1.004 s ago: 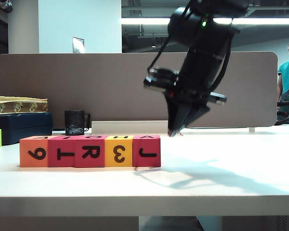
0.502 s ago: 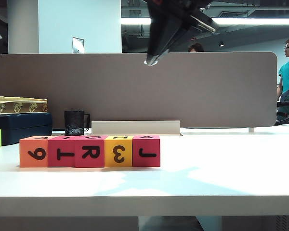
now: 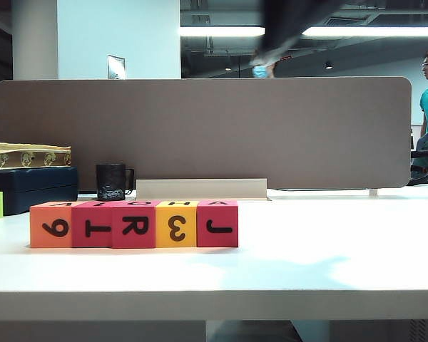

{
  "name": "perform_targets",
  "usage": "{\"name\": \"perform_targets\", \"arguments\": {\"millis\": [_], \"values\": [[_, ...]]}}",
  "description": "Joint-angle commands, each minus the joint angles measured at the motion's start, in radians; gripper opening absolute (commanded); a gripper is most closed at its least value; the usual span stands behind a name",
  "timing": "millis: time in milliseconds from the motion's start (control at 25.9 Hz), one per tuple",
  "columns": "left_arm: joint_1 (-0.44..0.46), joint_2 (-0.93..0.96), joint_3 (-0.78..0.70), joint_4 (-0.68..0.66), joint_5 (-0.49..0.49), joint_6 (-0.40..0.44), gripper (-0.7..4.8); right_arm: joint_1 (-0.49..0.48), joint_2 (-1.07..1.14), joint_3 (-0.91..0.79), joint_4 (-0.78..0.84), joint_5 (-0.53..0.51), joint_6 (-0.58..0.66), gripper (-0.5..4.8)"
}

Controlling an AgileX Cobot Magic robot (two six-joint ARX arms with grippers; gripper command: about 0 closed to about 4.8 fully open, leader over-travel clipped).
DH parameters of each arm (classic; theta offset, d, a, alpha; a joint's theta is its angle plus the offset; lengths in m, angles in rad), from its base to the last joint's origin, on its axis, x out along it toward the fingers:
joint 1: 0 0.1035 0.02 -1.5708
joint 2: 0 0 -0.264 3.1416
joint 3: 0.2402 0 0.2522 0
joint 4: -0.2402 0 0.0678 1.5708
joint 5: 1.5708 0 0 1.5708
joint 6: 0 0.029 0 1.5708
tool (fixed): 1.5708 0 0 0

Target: Select the appropriate blocks from the scattered letter blocks on the table and arrange them in a row to spell out "ALOHA".

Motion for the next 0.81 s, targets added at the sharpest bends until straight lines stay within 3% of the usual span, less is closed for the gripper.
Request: {"name": "perform_targets", "arguments": {"millis": [39, 309, 463, 811], "values": [[0.000, -0.131, -0.127, 0.099, -0.076, -0.052, -0.06, -0.086, -0.172, -0.118, -0.007, 0.037, -0.005, -0.02], [0.000, -0.340, -0.344, 0.146, -0.113, -0.071, -0.06, -0.273, -0.512, -0.385, 0.051, 0.037, -0.006, -0.01], [0.001, -0.446, -0.431, 0.169, -0.147, -0.073, -0.06, -0.376, -0.810, -0.666, 0.223, 0.042, -0.006, -0.01], [0.000, -0.450, -0.431, 0.176, -0.118, -0.074, -0.06, -0.405, -1.070, -0.832, 0.269, 0.079, -0.006, -0.01]]}}
